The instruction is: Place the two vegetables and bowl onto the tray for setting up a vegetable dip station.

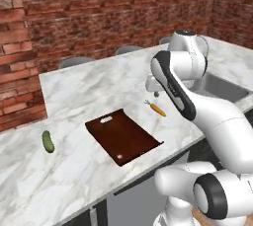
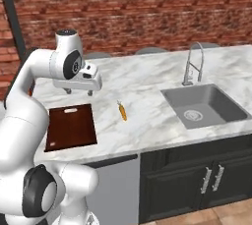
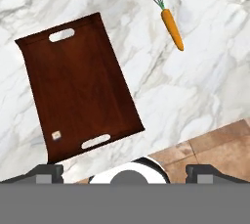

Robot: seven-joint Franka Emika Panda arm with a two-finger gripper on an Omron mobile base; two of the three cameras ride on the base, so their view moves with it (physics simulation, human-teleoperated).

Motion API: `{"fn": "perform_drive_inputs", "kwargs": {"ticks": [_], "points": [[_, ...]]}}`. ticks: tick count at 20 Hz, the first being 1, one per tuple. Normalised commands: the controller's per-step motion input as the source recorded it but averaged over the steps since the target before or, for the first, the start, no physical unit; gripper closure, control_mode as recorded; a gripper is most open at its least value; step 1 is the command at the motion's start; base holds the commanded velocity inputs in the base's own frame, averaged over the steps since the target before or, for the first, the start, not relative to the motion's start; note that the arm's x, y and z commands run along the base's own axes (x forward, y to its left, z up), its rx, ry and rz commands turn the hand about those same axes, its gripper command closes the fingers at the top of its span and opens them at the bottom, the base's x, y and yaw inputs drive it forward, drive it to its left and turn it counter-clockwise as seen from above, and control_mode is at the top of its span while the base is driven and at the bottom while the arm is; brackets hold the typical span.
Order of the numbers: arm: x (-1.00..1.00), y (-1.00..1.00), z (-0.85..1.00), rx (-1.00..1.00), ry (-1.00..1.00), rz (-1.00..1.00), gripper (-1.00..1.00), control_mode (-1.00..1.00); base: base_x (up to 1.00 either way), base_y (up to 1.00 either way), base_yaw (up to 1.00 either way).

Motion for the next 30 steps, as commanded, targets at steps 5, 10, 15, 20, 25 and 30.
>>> {"fn": "perform_drive_inputs", "kwargs": {"ticks": [5, 10, 15, 20, 25, 30], "points": [[0.0, 0.0, 0.0, 0.0, 0.0, 0.0, -1.0, 1.0, 0.05, -0.03, -0.14], [0.0, 0.0, 0.0, 0.0, 0.0, 0.0, -1.0, 1.0, 0.23, -0.41, 0.13], [0.0, 0.0, 0.0, 0.0, 0.0, 0.0, -1.0, 1.0, 0.03, -0.3, 0.38], [0.0, 0.0, 0.0, 0.0, 0.0, 0.0, -1.0, 1.0, -0.13, -0.24, 0.4], [0.0, 0.0, 0.0, 0.0, 0.0, 0.0, -1.0, 1.0, -0.19, -0.51, 0.29], [0.0, 0.0, 0.0, 0.0, 0.0, 0.0, -1.0, 1.0, -0.41, -0.57, 0.29]]}}
